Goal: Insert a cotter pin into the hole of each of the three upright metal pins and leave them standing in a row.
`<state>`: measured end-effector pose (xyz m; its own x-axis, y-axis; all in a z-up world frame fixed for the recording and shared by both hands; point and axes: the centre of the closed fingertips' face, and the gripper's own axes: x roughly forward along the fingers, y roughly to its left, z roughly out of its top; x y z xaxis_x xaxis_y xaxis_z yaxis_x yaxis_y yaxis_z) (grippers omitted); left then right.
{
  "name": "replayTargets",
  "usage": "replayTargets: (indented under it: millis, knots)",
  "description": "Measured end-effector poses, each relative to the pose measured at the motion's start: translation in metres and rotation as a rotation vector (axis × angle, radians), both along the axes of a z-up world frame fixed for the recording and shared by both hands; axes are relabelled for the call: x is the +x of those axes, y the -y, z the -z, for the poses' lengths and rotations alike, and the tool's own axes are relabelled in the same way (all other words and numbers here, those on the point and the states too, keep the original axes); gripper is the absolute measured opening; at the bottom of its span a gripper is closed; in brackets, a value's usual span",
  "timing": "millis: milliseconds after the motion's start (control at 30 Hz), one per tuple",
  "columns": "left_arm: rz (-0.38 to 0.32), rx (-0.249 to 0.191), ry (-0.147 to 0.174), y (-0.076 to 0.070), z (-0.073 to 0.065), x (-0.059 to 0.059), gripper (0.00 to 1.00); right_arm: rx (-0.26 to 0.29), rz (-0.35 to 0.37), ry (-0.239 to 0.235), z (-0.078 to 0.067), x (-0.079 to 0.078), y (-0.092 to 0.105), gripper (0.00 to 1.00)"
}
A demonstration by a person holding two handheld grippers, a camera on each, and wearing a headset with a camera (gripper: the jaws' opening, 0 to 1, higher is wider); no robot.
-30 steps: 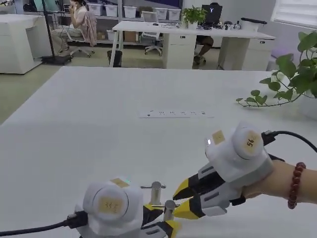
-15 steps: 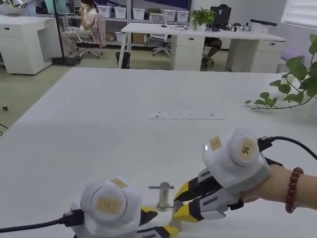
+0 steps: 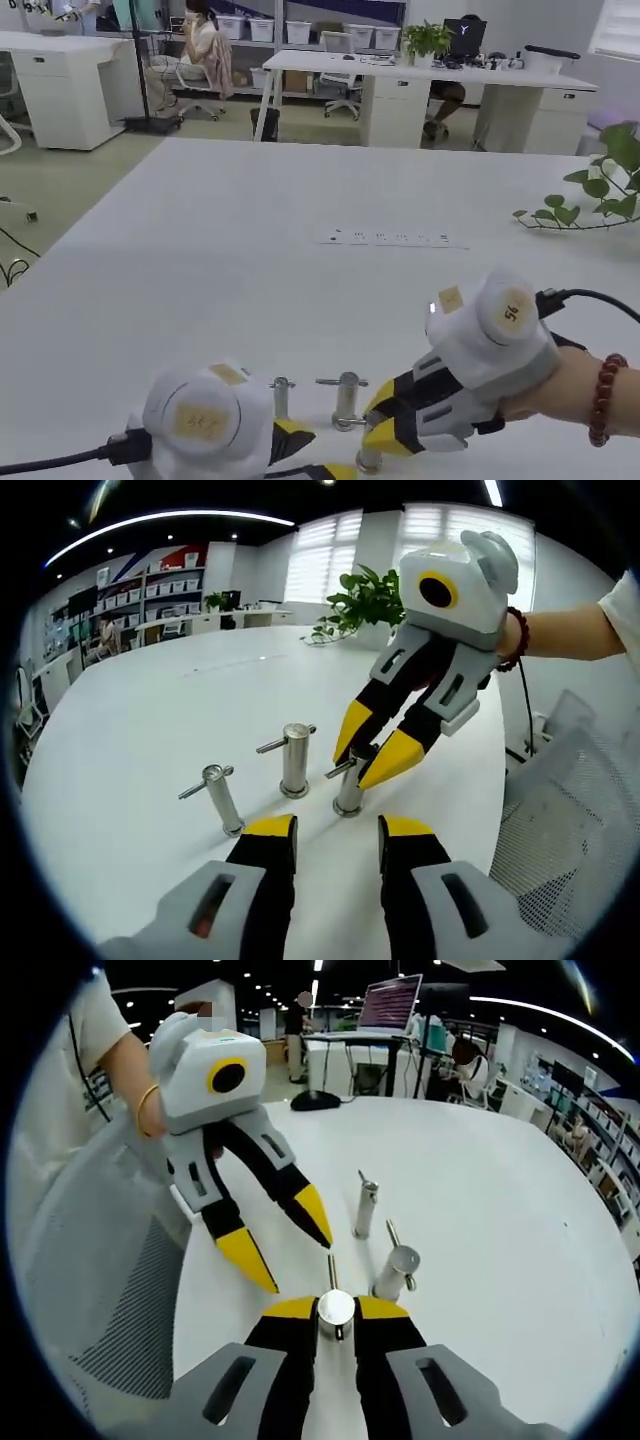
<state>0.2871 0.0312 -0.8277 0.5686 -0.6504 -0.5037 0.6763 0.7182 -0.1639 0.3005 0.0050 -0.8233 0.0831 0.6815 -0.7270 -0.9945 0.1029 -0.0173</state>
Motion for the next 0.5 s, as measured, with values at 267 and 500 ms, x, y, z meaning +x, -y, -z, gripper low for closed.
replayTargets:
  millis: [267,500]
  knots:
    - [0.008,-0.011,0.004,-0.007,-0.003,-0.004,0.33,0.000,-0.026,0.009,-0.001,-0.001,0.000,0.13]
    - [0.003,-0.017,0.028,-0.013,-0.011,-0.008,0.35,0.005,-0.038,0.000,-0.001,-0.002,0.003,0.13]
